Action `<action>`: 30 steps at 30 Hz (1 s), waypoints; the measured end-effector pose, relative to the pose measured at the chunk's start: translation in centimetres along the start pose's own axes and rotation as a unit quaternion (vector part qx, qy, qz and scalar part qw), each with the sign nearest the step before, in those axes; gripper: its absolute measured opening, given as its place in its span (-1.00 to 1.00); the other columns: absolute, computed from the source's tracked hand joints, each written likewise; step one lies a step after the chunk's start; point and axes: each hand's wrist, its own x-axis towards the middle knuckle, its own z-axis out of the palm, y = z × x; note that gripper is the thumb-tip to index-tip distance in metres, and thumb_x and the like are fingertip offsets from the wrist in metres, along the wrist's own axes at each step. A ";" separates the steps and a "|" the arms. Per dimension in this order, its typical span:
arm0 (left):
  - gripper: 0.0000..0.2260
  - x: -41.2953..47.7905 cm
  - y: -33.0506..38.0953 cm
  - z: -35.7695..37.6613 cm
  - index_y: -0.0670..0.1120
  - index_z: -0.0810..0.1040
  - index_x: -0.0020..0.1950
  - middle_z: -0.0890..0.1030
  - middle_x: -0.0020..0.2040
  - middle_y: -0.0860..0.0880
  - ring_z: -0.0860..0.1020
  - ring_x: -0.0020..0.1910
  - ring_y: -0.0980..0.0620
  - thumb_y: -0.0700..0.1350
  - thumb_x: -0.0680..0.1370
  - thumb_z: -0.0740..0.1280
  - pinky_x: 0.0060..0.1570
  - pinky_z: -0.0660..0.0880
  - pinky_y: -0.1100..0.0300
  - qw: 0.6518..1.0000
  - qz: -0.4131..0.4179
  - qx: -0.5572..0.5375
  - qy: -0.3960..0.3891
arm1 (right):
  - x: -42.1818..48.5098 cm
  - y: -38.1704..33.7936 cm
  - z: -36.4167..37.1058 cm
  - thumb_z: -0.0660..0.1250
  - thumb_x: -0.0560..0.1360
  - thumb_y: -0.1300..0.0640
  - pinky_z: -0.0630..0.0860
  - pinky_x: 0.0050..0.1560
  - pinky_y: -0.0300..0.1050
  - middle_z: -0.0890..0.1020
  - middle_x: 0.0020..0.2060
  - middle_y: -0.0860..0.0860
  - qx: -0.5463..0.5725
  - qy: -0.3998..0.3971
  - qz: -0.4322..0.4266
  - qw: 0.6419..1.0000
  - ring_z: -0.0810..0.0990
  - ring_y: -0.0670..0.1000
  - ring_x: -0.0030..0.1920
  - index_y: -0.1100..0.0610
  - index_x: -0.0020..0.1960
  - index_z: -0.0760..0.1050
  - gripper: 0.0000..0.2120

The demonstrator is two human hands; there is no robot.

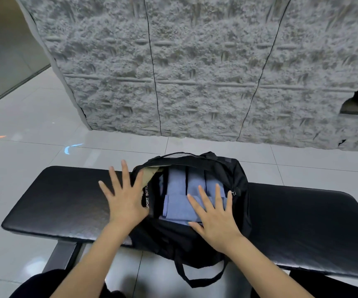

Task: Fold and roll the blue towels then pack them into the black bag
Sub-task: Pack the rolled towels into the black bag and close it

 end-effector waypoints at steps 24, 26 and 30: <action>-0.14 1.7 0.3 -4.4 0.00 -0.20 0.54 -0.25 0.54 0.15 -0.24 0.52 -0.06 -0.13 0.40 0.29 0.35 -0.30 -0.33 0.995 0.094 -0.001 0.036 | 10.8 -10.7 -5.2 0.27 0.51 -0.04 0.03 0.44 0.02 0.38 0.37 0.16 0.264 -0.024 0.089 0.960 0.20 0.17 0.40 0.16 0.52 -0.05 -0.25; -0.13 1.8 0.1 -4.2 -0.01 -0.14 0.55 -0.20 0.55 0.15 -0.19 0.53 -0.06 -0.17 0.36 0.29 0.35 -0.32 -0.33 0.993 0.106 0.016 0.048 | 12.7 -11.5 -4.6 0.30 0.49 -0.05 0.20 0.32 -0.01 0.38 0.35 0.20 0.289 -0.067 0.128 0.946 0.22 0.18 0.36 0.17 0.51 -0.05 -0.23; -0.04 2.3 -1.3 -3.0 -0.10 0.23 0.49 0.19 0.52 0.06 0.22 0.47 -0.15 -0.22 0.07 0.39 0.32 -0.14 -0.36 0.980 0.151 0.085 0.094 | 14.3 -13.1 -3.4 0.23 0.50 -0.11 0.20 0.26 0.01 0.36 0.38 0.20 0.216 -0.129 0.164 0.954 0.24 0.18 0.39 0.23 0.52 -0.25 -0.12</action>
